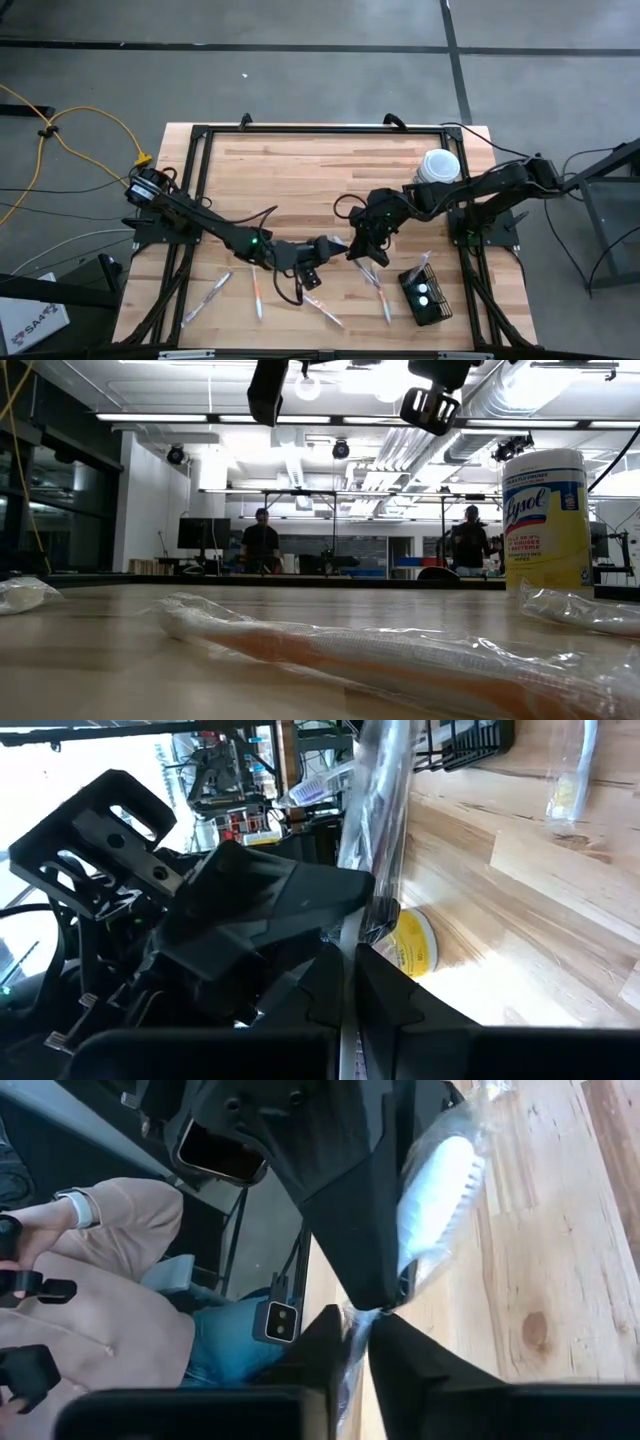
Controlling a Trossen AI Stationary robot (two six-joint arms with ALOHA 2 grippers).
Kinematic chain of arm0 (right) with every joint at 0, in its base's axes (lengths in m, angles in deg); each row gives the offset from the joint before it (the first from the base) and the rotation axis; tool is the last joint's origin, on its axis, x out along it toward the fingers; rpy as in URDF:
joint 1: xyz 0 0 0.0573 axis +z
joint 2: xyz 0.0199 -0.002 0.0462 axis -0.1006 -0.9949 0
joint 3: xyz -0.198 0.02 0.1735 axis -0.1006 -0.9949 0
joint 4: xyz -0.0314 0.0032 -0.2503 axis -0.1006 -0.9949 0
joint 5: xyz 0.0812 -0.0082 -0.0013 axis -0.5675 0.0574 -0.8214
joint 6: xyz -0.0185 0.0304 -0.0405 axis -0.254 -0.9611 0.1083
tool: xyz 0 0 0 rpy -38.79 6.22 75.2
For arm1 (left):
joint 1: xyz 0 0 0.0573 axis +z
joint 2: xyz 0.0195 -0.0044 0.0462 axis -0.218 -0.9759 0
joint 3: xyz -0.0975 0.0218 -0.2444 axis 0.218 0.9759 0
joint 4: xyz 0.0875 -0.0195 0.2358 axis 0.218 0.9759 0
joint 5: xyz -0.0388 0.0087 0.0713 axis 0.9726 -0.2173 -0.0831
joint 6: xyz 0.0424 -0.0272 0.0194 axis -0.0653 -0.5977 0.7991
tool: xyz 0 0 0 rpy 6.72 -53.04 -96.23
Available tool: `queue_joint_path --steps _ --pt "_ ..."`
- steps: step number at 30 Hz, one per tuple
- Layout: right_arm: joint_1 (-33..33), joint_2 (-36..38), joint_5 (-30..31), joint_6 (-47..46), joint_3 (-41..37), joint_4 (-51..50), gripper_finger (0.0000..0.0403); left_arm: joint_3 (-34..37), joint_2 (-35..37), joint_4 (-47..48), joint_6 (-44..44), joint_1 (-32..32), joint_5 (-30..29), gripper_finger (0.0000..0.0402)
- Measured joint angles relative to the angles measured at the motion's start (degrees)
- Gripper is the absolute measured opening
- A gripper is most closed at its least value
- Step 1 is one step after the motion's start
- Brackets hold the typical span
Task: Pick & Place toothbrushing station
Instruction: Put the purple toothbrush into the mesh organizer
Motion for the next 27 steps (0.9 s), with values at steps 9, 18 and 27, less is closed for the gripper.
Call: queue_joint_path --steps 9,18,27 --pt "-0.05 0.00 -0.65 -1.28 -0.04 0.02 0.0022 -0.07 0.00 0.07 0.20 -0.06 0.00 0.0006" --pt "-0.05 0.00 -1.04 -1.38 -0.04 0.14 0.0013 -0.09 0.00 0.11 0.15 -0.09 -0.04 0.0007" --pt "-0.05 0.00 -1.13 -1.46 -0.04 0.18 0.0014 -0.09 0.00 0.15 -0.07 -0.09 -0.09 0.0008"
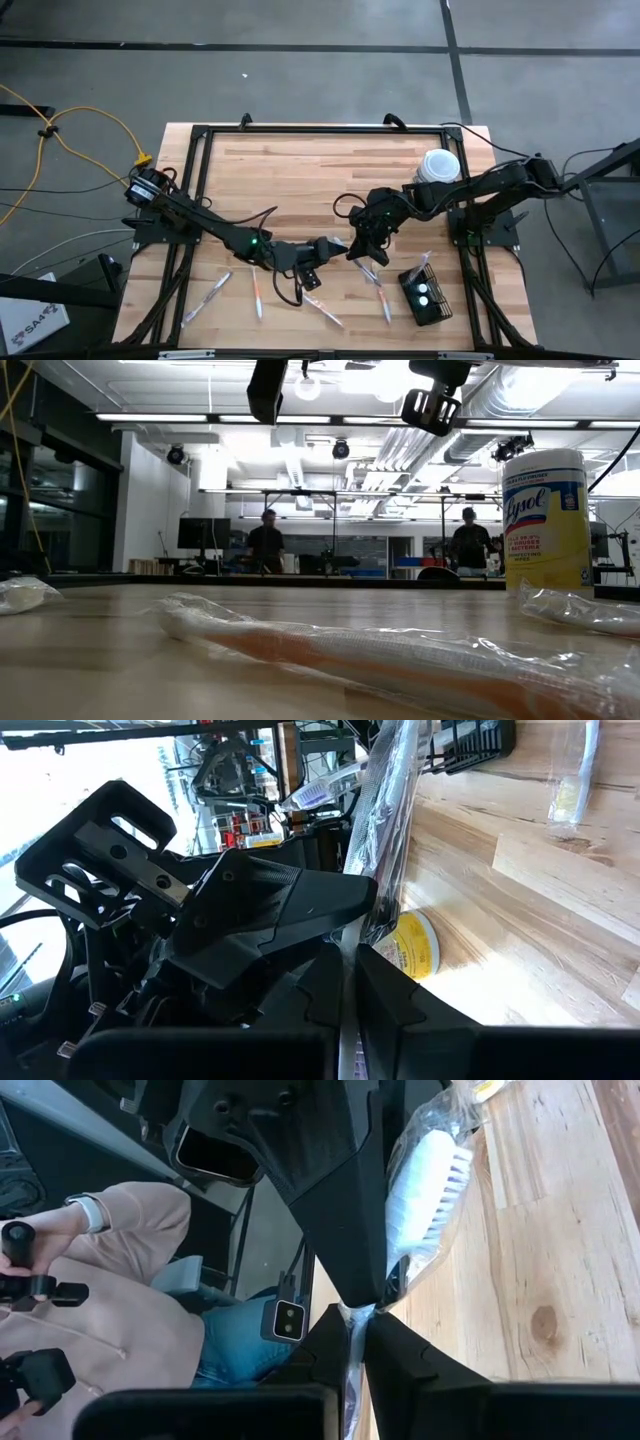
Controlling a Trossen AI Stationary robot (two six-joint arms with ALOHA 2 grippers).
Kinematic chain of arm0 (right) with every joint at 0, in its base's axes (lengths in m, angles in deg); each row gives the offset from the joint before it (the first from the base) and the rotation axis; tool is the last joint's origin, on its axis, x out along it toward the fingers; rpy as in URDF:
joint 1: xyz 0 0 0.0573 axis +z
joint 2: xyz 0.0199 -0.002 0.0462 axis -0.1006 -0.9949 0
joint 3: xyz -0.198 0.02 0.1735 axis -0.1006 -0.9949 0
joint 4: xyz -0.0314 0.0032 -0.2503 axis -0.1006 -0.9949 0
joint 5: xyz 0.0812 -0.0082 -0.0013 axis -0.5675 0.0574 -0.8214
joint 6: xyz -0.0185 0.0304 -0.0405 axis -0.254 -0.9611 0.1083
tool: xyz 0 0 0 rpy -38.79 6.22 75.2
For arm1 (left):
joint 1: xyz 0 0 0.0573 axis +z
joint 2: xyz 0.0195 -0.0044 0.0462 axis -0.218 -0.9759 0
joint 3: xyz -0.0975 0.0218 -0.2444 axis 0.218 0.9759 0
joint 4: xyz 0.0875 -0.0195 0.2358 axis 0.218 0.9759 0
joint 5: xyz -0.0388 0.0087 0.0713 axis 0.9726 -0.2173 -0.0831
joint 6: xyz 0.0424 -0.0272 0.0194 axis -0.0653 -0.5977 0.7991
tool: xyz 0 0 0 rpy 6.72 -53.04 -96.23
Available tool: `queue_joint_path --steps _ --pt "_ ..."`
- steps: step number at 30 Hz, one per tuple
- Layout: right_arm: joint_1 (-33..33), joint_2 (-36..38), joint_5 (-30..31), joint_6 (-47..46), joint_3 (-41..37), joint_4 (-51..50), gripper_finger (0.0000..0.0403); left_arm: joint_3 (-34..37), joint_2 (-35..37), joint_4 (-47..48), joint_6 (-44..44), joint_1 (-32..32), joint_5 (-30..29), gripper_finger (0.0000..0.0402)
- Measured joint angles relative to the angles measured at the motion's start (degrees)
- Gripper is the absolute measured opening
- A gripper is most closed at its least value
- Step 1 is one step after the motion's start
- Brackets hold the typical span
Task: Pick & Place toothbrushing station
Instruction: Put the purple toothbrush into the mesh organizer
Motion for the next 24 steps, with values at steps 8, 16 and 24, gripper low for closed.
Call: queue_joint_path --steps 8,16,24 --pt "0.02 0.00 -0.07 0.12 0.00 0.07 0.0014 0.00 0.00 -0.13 -1.92 0.00 0.00 0.0033" --pt "0.07 0.00 -0.35 0.17 0.00 0.09 0.0013 0.00 0.00 -0.15 -5.06 0.02 1.05 0.0057" --pt "0.07 0.00 -0.35 -0.34 0.00 0.06 0.0013 0.00 0.00 -0.11 -5.09 0.02 1.27 0.0062"
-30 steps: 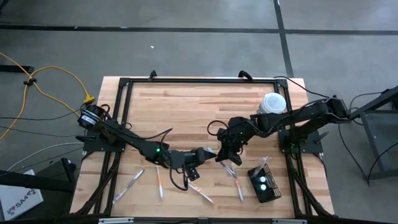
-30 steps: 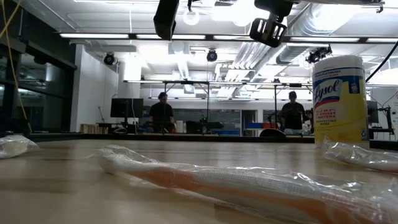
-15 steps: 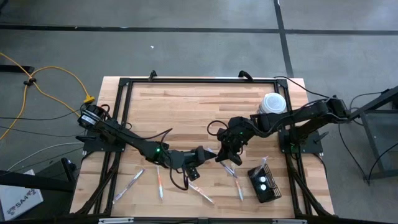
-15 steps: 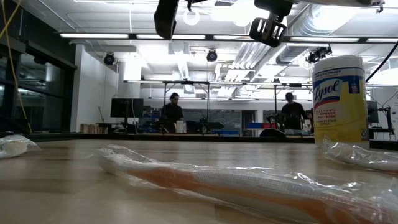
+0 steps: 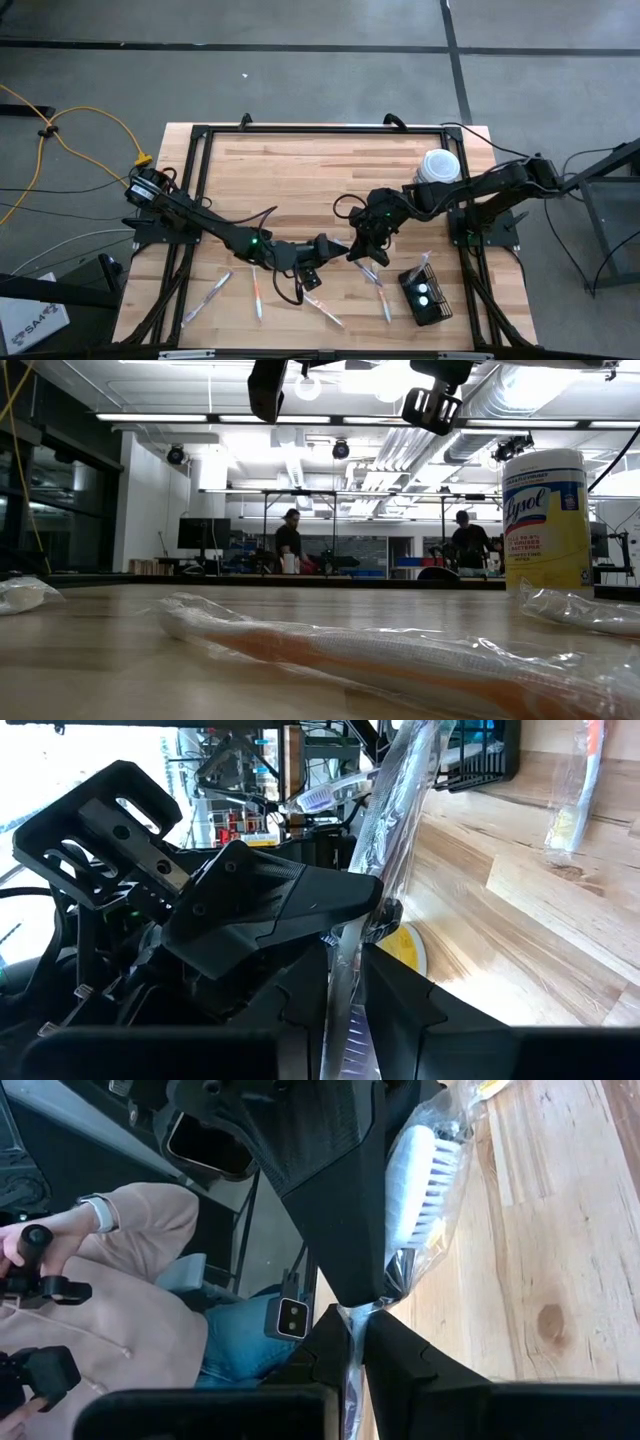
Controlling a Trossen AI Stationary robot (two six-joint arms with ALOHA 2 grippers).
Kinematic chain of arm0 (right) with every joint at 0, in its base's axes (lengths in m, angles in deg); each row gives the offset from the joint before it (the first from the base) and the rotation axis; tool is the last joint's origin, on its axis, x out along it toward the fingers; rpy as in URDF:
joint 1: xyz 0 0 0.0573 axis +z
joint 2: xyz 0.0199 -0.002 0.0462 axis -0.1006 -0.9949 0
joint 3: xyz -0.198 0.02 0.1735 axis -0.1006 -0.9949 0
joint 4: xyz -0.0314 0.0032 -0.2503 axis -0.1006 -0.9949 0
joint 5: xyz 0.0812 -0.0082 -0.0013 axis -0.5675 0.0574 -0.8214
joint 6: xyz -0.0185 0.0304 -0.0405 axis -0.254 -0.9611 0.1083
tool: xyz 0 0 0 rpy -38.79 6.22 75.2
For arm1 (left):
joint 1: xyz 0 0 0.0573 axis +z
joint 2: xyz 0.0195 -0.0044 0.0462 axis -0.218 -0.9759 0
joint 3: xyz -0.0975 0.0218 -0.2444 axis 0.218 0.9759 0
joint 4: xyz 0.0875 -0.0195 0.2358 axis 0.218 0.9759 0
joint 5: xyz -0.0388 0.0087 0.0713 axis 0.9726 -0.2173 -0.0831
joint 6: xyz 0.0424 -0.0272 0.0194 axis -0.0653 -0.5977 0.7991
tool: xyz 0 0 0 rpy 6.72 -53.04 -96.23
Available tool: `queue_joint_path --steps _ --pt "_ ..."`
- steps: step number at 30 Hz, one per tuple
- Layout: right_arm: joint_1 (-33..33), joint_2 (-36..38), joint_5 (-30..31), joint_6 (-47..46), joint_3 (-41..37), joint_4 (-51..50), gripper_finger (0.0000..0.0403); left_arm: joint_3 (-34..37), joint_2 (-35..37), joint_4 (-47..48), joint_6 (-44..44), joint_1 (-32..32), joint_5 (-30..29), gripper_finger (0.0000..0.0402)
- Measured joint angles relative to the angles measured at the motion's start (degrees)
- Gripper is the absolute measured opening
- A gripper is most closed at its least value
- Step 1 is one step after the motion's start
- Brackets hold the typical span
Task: Pick & Place toothbrushing station
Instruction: Put the purple toothbrush into the mesh organizer
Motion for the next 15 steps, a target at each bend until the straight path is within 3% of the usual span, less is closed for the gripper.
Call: queue_joint_path --steps 15 --pt "0.04 0.02 0.04 -0.12 0.04 0.01 0.0013 0.04 -0.04 -0.15 -0.67 -0.68 -0.16 0.0063"
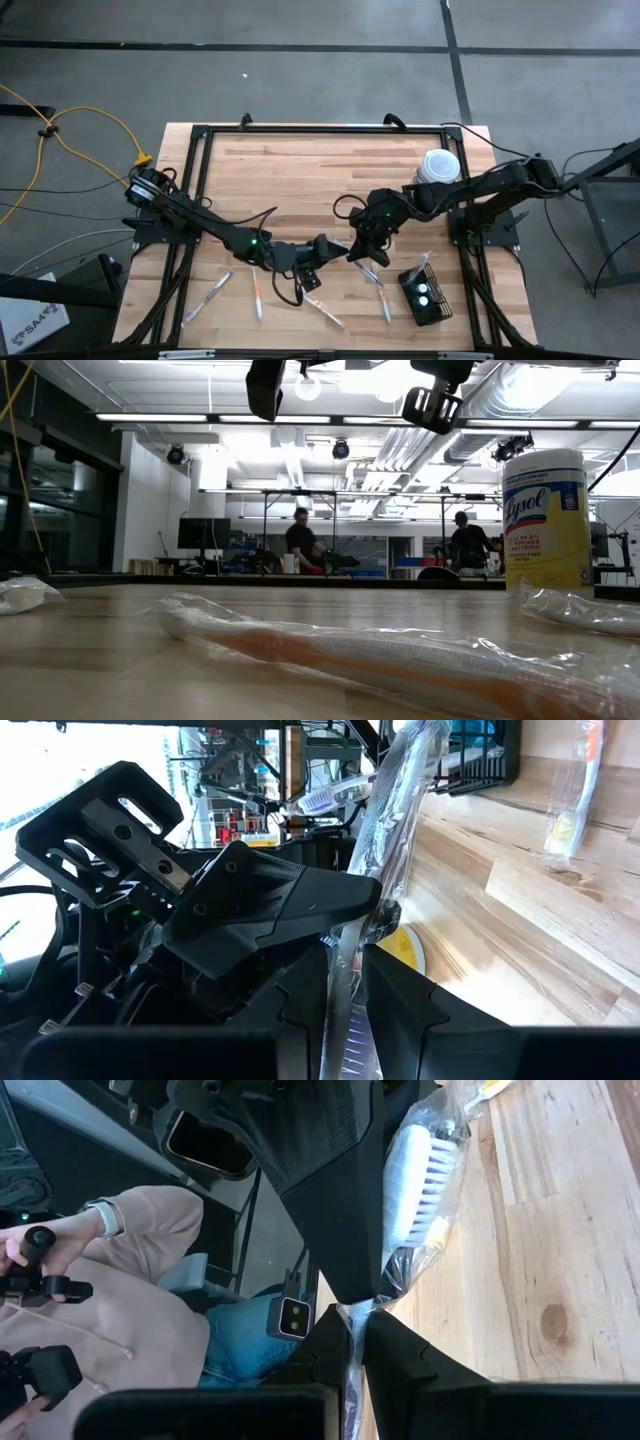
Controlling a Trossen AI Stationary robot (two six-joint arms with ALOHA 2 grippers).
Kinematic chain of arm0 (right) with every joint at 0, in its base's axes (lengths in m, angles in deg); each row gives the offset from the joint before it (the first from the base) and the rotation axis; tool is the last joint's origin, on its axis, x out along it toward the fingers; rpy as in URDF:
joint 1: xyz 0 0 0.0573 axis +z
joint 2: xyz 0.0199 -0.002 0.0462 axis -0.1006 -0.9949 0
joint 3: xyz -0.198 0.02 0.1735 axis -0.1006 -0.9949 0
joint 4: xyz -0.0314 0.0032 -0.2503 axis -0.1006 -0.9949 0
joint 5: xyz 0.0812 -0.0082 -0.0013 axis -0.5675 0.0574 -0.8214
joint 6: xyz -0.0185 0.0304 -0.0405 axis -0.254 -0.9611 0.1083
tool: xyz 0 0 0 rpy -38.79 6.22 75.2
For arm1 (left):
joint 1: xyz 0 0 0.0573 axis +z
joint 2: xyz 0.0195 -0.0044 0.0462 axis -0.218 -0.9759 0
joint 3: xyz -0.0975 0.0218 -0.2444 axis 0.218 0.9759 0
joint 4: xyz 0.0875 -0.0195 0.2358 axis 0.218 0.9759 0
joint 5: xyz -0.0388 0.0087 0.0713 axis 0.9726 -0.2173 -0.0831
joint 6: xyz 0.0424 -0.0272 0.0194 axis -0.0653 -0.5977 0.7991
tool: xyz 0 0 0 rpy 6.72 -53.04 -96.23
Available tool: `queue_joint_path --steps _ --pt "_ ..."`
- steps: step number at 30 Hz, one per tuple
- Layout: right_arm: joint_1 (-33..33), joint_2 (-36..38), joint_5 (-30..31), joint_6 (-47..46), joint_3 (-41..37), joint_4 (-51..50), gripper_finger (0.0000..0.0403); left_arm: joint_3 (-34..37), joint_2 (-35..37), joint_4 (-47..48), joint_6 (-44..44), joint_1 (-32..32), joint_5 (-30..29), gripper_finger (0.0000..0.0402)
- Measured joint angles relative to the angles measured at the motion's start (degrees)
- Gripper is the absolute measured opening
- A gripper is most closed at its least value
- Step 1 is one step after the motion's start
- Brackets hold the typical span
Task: Pick & Place toothbrushing station
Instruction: Put the purple toothbrush into the mesh organizer
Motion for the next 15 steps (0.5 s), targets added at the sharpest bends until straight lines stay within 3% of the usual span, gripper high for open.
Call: queue_joint_path --steps 9,15 --pt "0.00 0.00 0.04 -0.02 0.00 -0.02 0.0013 0.00 0.00 -0.02 -0.91 -0.04 0.18 0.0067" --pt "-0.51 0.00 -0.05 -0.10 0.00 -0.12 0.0013 0.05 -0.02 0.18 -3.57 -0.05 0.20 0.0106"
